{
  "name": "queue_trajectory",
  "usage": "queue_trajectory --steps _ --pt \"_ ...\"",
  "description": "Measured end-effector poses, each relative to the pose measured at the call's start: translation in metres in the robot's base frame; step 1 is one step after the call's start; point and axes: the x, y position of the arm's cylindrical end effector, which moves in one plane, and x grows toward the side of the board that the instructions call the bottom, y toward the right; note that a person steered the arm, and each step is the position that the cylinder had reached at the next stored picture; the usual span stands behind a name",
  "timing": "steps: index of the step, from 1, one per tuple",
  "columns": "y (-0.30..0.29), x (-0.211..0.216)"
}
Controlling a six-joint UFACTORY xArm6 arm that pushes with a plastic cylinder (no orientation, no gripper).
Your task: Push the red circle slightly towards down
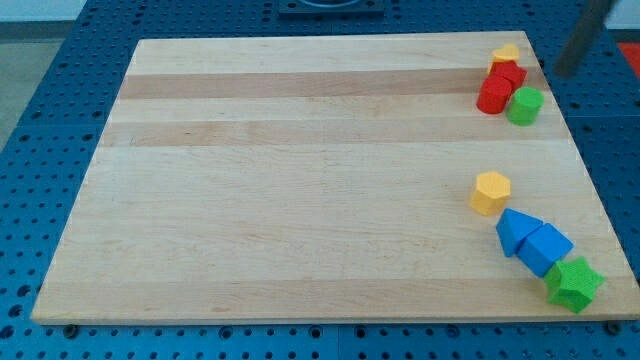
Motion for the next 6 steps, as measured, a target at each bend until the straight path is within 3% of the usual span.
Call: queue_trajectory --steps 1,2,5,6 --pt "-0.011 -0.044" --pt "-0.032 -0.036" --pt "-0.116 0.047" --pt "-0.126 0.106"
